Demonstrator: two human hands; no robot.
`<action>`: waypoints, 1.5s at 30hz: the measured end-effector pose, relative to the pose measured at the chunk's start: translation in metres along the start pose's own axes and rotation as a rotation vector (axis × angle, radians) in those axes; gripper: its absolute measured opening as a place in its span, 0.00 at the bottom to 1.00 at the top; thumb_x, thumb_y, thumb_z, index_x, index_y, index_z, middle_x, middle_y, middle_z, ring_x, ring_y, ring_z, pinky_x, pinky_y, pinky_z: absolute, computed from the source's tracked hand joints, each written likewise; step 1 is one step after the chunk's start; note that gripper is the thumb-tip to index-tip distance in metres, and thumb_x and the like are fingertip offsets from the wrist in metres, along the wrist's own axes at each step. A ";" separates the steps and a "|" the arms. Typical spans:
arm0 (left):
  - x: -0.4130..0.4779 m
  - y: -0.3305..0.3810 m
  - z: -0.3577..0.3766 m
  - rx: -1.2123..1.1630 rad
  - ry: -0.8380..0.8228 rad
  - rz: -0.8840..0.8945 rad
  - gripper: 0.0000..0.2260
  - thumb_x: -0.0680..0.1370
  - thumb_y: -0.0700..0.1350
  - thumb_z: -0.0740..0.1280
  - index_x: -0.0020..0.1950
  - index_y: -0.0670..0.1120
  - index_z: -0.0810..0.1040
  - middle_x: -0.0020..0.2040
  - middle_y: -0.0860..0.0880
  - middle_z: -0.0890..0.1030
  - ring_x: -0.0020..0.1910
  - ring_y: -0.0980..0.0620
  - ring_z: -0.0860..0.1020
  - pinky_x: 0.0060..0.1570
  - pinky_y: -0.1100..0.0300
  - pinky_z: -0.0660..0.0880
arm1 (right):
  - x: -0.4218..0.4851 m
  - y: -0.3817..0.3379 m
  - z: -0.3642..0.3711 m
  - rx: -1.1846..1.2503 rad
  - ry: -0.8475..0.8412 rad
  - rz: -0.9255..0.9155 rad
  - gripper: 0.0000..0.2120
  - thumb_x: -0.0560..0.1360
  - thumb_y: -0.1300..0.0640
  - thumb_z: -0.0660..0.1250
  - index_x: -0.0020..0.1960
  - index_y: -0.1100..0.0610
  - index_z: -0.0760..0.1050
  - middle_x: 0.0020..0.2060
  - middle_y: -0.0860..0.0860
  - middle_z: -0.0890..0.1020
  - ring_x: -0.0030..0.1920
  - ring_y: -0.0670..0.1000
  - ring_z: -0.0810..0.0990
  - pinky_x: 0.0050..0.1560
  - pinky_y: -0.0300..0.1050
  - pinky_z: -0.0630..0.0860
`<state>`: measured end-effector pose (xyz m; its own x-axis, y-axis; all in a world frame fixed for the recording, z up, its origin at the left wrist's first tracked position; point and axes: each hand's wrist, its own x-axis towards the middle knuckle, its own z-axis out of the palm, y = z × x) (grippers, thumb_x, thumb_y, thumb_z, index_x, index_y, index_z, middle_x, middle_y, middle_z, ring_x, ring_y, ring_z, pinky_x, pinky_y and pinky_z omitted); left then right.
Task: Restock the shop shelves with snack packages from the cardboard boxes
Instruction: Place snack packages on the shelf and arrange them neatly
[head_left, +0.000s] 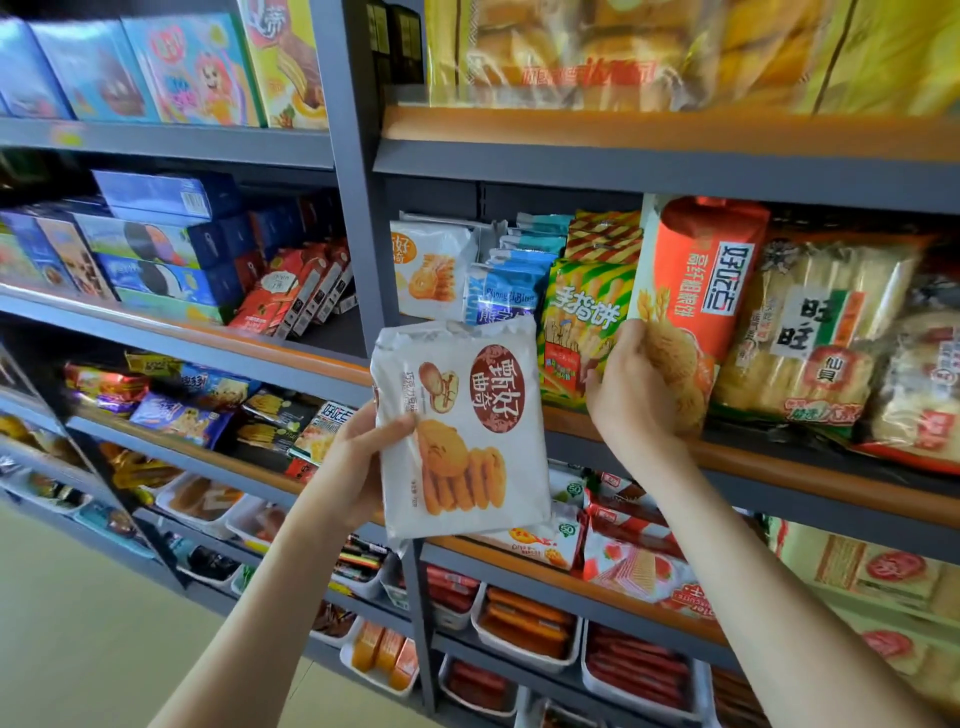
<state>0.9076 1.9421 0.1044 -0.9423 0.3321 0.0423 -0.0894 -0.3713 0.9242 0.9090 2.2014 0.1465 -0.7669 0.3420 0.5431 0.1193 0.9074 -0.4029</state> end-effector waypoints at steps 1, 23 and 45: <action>-0.001 0.000 0.001 0.009 -0.007 0.005 0.24 0.73 0.42 0.66 0.67 0.34 0.70 0.62 0.32 0.76 0.55 0.35 0.78 0.53 0.44 0.78 | -0.003 -0.001 -0.002 0.047 0.013 -0.030 0.16 0.78 0.59 0.64 0.61 0.61 0.61 0.38 0.54 0.77 0.33 0.58 0.79 0.25 0.43 0.64; -0.043 0.057 -0.099 -0.166 0.403 0.403 0.13 0.81 0.41 0.53 0.59 0.39 0.73 0.45 0.45 0.85 0.44 0.46 0.84 0.41 0.55 0.80 | -0.033 -0.190 0.026 0.435 -0.318 -0.744 0.33 0.76 0.46 0.66 0.74 0.61 0.58 0.68 0.55 0.68 0.68 0.54 0.65 0.66 0.44 0.60; 0.086 0.121 -0.172 -0.146 0.595 0.397 0.07 0.78 0.36 0.64 0.55 0.40 0.76 0.47 0.48 0.85 0.46 0.50 0.84 0.40 0.59 0.80 | 0.059 -0.302 0.132 0.165 0.081 -0.583 0.25 0.68 0.60 0.74 0.63 0.63 0.72 0.53 0.59 0.80 0.53 0.61 0.78 0.53 0.55 0.72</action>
<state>0.7605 1.7764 0.1550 -0.9248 -0.3635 0.1120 0.2925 -0.4917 0.8202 0.7444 1.9149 0.2026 -0.6252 -0.1760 0.7604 -0.4094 0.9034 -0.1276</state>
